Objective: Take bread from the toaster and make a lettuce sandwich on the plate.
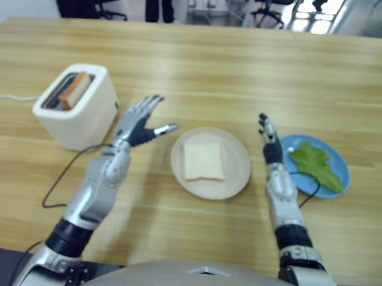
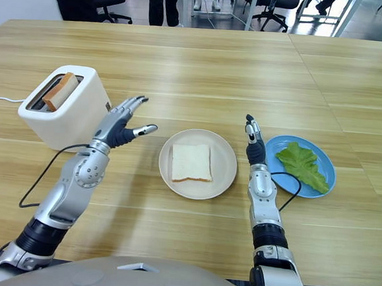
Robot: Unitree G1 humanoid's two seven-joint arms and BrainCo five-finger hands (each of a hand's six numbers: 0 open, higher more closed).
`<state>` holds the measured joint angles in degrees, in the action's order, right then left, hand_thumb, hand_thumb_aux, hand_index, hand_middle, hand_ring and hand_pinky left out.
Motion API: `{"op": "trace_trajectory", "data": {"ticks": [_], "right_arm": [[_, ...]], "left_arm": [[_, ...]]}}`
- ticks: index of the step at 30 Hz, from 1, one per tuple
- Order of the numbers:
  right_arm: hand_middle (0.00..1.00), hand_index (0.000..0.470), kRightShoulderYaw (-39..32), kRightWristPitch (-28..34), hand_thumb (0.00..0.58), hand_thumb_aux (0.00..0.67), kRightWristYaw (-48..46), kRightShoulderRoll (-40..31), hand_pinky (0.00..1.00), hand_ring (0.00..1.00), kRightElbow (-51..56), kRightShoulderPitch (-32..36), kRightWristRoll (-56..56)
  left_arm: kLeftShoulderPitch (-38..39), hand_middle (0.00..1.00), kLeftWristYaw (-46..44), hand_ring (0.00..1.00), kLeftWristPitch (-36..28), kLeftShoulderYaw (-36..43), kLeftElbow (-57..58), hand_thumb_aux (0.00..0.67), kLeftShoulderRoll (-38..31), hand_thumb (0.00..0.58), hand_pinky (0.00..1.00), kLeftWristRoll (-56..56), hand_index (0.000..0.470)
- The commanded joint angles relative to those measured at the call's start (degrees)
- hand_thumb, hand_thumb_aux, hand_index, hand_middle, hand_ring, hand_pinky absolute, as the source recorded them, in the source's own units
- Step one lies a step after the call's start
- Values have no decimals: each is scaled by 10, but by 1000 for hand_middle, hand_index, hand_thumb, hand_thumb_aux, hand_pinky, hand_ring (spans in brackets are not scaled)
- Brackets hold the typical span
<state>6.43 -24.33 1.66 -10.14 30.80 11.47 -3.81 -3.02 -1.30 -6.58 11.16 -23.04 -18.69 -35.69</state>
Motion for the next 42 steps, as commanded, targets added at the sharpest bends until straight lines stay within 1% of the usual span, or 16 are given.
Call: {"op": "trace_trajectory", "data": {"ticks": [1,3,5,7,10,12,14,16,19,25,30,39,40,41,42], "right_arm": [[0,0,-9,-1,0,0,21,-14,0,0,-29,-8,-35],[0,0,-5,-2,0,0,40,-37,0,0,-94,-26,-73],[0,0,9,10,0,0,51,-69,0,0,-184,-49,-114],[0,0,29,29,0,0,53,-109,0,0,-265,-67,-157],[0,0,63,62,0,0,51,-194,0,0,-349,-93,-257],[0,0,69,77,0,0,60,-265,0,0,-356,-114,-349],[0,0,50,100,0,0,69,-333,0,0,-309,-125,-433],[0,0,17,121,0,0,86,-383,0,0,-239,-120,-492],[0,0,-51,132,0,0,111,-419,0,0,-113,-79,-545],[0,0,-162,143,0,0,148,-413,0,0,57,-10,-588],[0,0,-218,140,0,0,186,-391,0,0,175,46,-578],[0,0,-267,141,0,0,206,-373,0,0,233,79,-548],[0,67,-270,141,156,97,204,-373,0,0,237,80,-545],[0,244,-273,140,452,355,202,-373,0,0,241,80,-540],[0,290,-277,141,501,423,202,-373,0,0,245,81,-537]], "left_arm": [[14,0,-4,0,36,-49,4,0,36,0,0,117,0],[15,0,-7,0,57,-72,57,0,55,0,0,174,0],[12,0,-19,0,79,-90,131,0,73,0,0,231,0],[9,0,-21,0,104,-102,194,0,84,0,0,262,0],[1,0,-15,0,147,-116,270,0,94,0,0,285,0],[-5,0,-10,0,167,-118,306,0,97,0,0,289,0],[-10,0,-9,0,183,-118,331,0,97,0,0,291,0],[-13,0,-7,0,194,-117,345,0,97,0,0,291,0],[-10,0,-3,0,203,-117,352,0,98,0,0,290,0],[-12,0,-1,0,210,-106,361,0,101,0,0,282,0],[-12,0,-3,0,209,-102,360,0,101,0,0,281,0],[-6,0,-1,0,208,-93,359,0,99,0,0,273,0],[-5,0,-1,0,208,-92,357,0,99,0,0,273,0],[-4,0,-2,0,207,-92,356,0,100,0,0,272,0],[-3,0,-2,0,207,-91,355,0,100,0,0,271,0]]}}
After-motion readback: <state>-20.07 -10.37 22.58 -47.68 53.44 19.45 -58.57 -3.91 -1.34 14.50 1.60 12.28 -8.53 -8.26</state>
